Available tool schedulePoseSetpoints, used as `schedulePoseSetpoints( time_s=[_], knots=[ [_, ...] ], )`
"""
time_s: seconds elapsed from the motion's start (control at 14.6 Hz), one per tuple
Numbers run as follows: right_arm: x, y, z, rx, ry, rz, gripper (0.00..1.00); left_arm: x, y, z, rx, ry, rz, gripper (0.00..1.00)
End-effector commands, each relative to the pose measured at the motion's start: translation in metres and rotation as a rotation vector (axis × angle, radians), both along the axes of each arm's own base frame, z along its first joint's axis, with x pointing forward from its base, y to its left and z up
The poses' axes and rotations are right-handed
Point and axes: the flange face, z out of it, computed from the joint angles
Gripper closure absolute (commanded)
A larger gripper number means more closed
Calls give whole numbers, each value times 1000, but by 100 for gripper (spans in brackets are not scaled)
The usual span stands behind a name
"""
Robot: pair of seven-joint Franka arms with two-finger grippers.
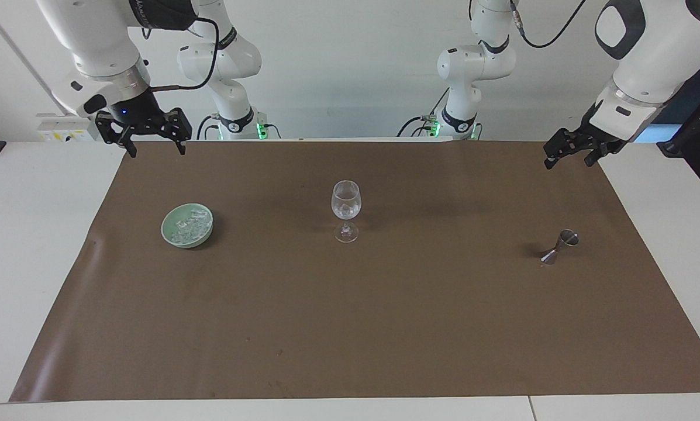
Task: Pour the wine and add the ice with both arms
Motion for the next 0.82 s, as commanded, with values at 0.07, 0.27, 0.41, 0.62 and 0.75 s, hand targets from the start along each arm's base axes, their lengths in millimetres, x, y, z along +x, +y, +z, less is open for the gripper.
schedulePoseSetpoints(
  time_s=[0.07,0.27,0.41,0.62,0.75],
  knots=[
    [-4,-13,-9,9,12,-5,0,-8,3,1,21,0,-4,0],
    [-5,-12,-9,19,17,8,0,-8,3,1,21,0,-4,0],
    [-5,-10,-9,47,16,10,0,-8,3,1,21,0,-2,0],
    [-6,-18,-7,49,12,-2,0,-8,3,1,21,0,-2,0],
    [-6,-28,-7,49,12,-19,0,-8,3,1,21,0,-3,0]
  ],
)
